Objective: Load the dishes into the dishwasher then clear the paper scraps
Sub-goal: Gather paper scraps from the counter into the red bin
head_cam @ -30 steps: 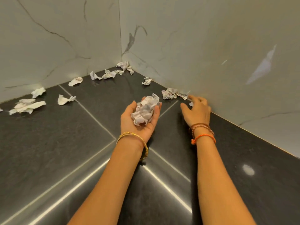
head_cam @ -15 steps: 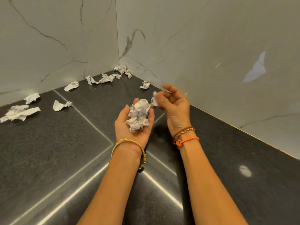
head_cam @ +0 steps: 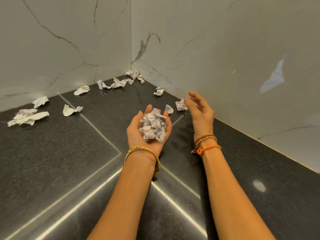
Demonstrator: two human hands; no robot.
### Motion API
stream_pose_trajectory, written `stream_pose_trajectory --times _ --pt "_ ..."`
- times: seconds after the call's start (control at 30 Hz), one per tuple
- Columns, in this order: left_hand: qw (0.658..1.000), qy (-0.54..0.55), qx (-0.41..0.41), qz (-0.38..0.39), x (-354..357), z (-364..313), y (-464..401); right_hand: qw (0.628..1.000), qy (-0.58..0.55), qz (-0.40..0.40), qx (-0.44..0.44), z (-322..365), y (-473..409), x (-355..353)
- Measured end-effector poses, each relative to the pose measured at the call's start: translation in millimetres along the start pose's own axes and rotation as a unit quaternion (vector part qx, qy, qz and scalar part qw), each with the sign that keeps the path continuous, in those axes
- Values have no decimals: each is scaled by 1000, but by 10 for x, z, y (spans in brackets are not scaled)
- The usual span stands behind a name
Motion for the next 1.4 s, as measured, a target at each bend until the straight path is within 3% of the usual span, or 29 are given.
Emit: stream_pose_trajectory --times 0.13,0.37,0.43,0.53,0.6,0.8,0.87,0.93,0.97,1.03,1.07,1.2,1.3,1.4 --pt "1000 15 -3 2 -2 -12 -9 947 315 12 -62 4 -141 -133" --pt "999 34 -6 -2 -25 -8 -24 900 427 80 5 -212 -392 28" --pt "999 34 -2 -3 -17 -17 -27 870 480 114 12 -275 -420 177" --pt "1000 21 9 -12 -35 -42 -33 791 583 181 -32 -363 -368 378" --pt "1000 16 15 -16 -51 -64 -40 776 600 182 -75 -345 -352 433" --pt "1000 9 13 -22 -67 -62 -52 805 549 217 -63 -362 -329 513" --pt "1000 7 14 -24 -78 -59 -57 858 476 177 -78 -294 -313 504" --pt "999 1 19 -30 -102 -73 -68 958 261 80 -83 -159 -280 471" --pt "999 -6 22 -33 -111 -78 -77 989 128 35 -73 -104 -250 453" --pt "999 -18 25 -31 -120 -84 -86 996 -82 13 -32 -79 -140 500" --pt "999 -21 26 -28 -112 -84 -84 990 -132 30 -26 -62 -71 552" --pt "999 -9 40 -17 -75 -90 -79 982 -103 118 -102 50 175 714" --pt "999 -14 39 2 -62 -77 -64 977 2 170 -132 28 251 816" --pt "1000 -5 25 8 -43 -62 -37 947 148 248 -137 -78 302 912"
Point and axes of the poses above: each hand's wrist, its own y-axis away from the middle knuckle, its own x-axis out of the palm, z = x × y, the point moved 5 cm from there along -y, towards the middle knuckle, and after that the axes turned 13 degrees about -y, right-handed, at the moved point
